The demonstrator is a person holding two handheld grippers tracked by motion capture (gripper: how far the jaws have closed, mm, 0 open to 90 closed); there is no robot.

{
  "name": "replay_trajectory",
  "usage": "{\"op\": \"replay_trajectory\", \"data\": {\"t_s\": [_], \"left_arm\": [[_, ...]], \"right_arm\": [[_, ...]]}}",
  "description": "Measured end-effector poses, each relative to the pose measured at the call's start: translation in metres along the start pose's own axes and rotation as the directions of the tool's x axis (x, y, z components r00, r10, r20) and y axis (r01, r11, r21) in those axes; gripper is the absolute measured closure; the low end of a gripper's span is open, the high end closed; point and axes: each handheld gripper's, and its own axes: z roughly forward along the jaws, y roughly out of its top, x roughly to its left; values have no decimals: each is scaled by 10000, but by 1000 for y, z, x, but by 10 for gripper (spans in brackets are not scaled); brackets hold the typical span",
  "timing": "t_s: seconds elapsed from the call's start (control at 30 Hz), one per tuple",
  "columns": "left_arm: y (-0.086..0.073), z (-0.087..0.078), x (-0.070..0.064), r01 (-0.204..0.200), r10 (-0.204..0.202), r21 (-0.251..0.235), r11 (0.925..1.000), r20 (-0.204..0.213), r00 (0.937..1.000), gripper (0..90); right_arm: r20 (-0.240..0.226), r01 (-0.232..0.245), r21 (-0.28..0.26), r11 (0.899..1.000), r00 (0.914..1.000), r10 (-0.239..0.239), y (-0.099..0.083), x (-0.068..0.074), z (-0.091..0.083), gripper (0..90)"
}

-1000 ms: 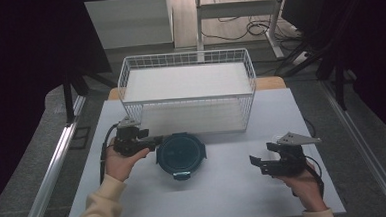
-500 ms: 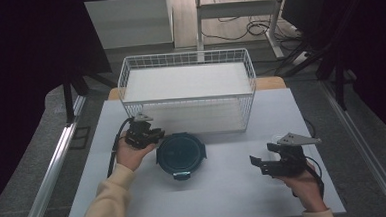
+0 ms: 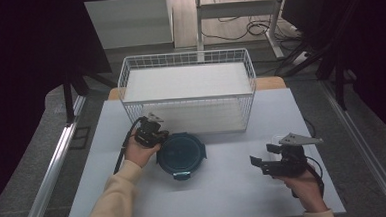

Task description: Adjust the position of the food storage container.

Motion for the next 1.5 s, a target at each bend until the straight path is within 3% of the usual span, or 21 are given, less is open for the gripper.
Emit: {"op": "replay_trajectory", "data": {"t_s": [0.17, 0.57, 1.0, 1.5], "left_arm": [[0, 3, 0, -295, 295, 45, 9996, 37, 9996, 899], [0, 3, 0, -659, 658, -15, 9978, 648, 9957, 900], [0, 3, -18, -1199, 1194, -13, 9928, 1043, 9873, 900], [-1, 1, -46, -1760, 1756, -77, 9844, 1227, 9768, 900]], "right_arm": [[-33, 35, -57, 10000, 10000, -35, 1, 1, -1, 184], [10, 33, -44, 10000, 10000, -33, 1, 2, 0, 184], [78, 46, -104, 9999, 10000, -45, 1, 2, -2, 185], [65, 42, -103, 9999, 10000, -42, 2, 3, -3, 185]]}}
